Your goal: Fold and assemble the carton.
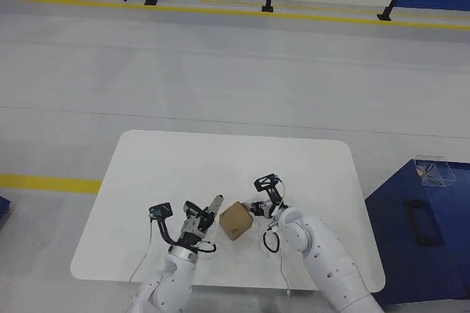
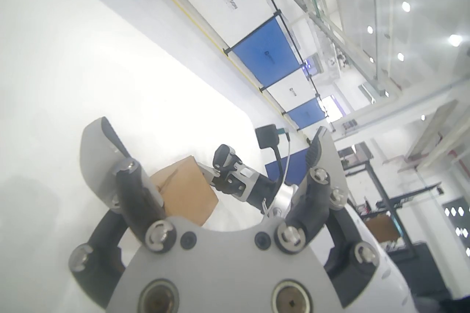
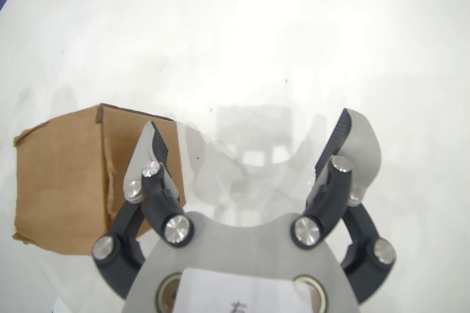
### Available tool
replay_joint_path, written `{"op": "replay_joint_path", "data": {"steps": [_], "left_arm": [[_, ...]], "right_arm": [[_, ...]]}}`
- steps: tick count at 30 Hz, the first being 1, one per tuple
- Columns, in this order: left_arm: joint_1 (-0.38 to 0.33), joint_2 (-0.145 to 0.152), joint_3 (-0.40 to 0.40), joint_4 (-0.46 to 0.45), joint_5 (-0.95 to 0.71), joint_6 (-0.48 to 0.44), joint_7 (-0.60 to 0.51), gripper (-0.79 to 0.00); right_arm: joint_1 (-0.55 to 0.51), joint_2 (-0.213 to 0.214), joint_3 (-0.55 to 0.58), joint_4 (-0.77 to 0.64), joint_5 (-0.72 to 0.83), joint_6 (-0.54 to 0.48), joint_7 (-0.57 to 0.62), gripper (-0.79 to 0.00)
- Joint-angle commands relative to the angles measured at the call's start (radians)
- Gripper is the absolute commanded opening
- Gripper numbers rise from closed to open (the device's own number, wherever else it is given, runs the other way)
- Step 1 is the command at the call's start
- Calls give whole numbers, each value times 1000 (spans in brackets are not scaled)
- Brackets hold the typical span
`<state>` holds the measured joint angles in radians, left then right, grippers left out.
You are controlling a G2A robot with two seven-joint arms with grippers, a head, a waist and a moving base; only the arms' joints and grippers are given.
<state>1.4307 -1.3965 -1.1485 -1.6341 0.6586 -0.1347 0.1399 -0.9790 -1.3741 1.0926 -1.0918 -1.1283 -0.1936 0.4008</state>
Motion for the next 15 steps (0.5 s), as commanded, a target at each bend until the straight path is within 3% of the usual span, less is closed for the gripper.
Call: {"op": "replay_joint_path", "data": {"steps": [1,4,7,15], "left_arm": [[6,16,-22,0,145,-115,-10,0],[22,37,-45,12,347,-248,4,0],[35,46,-29,47,511,-285,27,0],[11,48,28,118,776,-171,81,0]], "right_arm": [[27,-5,-23,28,-10,-34,-12,0],[62,-16,-59,68,-3,-94,-16,0],[93,-26,-91,110,5,-154,-39,0],[98,-23,-50,149,48,-147,-151,0]]}}
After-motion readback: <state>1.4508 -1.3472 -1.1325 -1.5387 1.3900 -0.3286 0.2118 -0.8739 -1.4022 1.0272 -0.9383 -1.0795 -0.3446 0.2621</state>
